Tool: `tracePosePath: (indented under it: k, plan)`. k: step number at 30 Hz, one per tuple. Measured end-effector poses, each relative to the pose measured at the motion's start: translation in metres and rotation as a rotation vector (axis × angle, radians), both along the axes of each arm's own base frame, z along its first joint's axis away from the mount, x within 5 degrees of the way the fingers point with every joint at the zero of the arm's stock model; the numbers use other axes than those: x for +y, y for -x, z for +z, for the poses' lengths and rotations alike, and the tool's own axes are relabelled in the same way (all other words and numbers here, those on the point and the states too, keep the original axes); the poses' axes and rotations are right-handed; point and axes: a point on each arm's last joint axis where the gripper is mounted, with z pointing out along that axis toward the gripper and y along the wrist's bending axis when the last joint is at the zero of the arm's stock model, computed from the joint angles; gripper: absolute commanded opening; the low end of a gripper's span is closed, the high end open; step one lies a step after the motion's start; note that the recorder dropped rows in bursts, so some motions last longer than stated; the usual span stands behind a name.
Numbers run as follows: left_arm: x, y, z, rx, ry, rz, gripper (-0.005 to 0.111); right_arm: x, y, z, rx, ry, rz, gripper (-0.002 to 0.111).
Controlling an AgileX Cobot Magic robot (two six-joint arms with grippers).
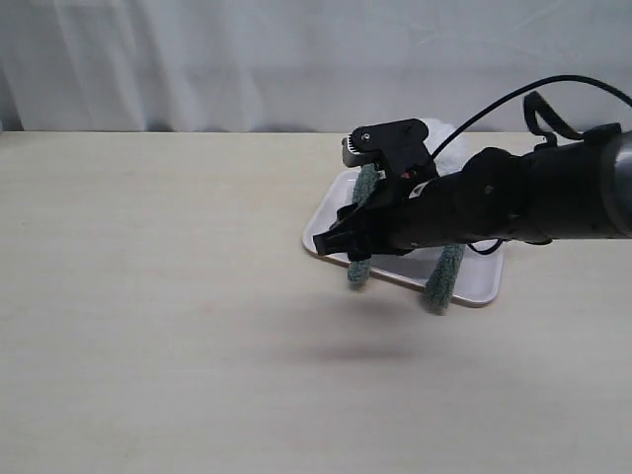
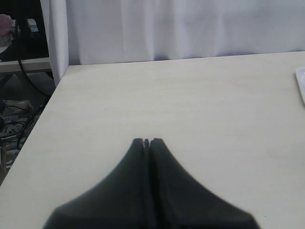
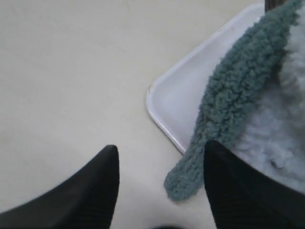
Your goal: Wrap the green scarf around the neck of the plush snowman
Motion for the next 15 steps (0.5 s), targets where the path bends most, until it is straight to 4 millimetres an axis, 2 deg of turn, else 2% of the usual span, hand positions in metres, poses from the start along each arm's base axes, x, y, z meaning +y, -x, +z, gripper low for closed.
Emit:
tracePosePath:
  k: [2, 5, 10, 15]
  plan:
    - [0.0, 0.0, 0.0, 0.0, 0.0, 0.0, 0.0, -0.001, -0.001, 0.003, -0.038, 0.031, 0.031, 0.041]
    - [0.0, 0.0, 0.0, 0.0, 0.0, 0.0, 0.0, -0.002, 0.0, 0.014, -0.107, 0.072, 0.083, 0.04]
    - [0.0, 0.0, 0.0, 0.0, 0.0, 0.0, 0.0, -0.006, 0.002, 0.043, -0.254, 0.138, 0.164, 0.04]
    - [0.0, 0.0, 0.0, 0.0, 0.0, 0.0, 0.0, -0.021, 0.0, 0.069, -0.39, 0.17, 0.165, 0.04]
